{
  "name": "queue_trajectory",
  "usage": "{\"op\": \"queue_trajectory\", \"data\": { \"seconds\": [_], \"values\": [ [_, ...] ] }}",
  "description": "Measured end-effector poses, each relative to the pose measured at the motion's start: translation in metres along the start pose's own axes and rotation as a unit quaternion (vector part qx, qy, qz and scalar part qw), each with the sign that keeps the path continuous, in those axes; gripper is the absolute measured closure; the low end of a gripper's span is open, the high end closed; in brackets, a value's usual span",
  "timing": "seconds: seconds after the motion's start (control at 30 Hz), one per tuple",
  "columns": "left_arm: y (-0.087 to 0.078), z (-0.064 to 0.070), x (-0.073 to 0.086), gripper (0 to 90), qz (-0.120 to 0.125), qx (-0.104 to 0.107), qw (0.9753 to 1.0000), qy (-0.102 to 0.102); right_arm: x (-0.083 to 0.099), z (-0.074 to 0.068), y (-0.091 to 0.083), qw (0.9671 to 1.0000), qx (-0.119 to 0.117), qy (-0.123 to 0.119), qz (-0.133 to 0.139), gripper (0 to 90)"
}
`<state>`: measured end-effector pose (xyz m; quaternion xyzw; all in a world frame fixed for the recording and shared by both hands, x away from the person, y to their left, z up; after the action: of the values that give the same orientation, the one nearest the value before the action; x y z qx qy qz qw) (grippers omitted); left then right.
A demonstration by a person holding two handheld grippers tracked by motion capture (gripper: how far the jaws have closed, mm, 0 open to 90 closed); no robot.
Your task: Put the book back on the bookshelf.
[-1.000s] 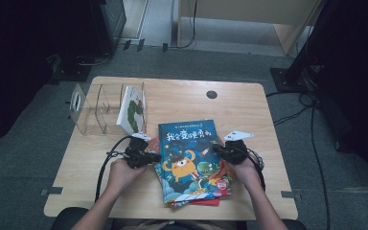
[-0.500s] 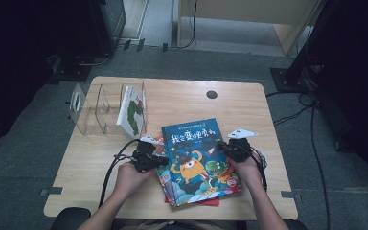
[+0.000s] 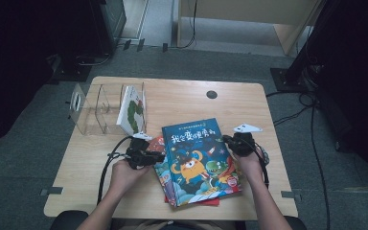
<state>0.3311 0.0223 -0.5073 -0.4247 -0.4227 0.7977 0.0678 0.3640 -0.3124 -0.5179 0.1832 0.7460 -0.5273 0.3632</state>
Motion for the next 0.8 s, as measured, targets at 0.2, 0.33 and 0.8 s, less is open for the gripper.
{"op": "queue_trajectory", "data": {
  "seconds": [0.2,0.33,0.8],
  "values": [
    [-0.005,-0.004,0.004,61.7,0.006,-0.009,0.9999,-0.009,-0.005,0.013,0.011,0.9997,0.006,0.021,-0.007,90.0],
    [-0.008,-0.007,0.007,58.2,0.008,-0.010,0.9999,-0.010,-0.007,0.014,0.016,0.9997,0.000,0.025,-0.008,90.0],
    [-0.020,-0.017,0.017,42.0,0.025,-0.019,0.9993,-0.019,-0.016,0.005,0.030,0.9999,-0.003,0.002,-0.015,90.0]
  ]
}}
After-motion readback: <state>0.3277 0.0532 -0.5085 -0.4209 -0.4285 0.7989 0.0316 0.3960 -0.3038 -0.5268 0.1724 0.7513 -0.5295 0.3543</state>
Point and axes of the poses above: each handheld gripper's, and its own axes: y roughly forward along the jaws, x roughly out of its underside, z roughly to its right, the point moved 4 cm from there along y, roughly forward along the jaws, and after that the axes turned 8 degrees about y, right-handed, at the moved point
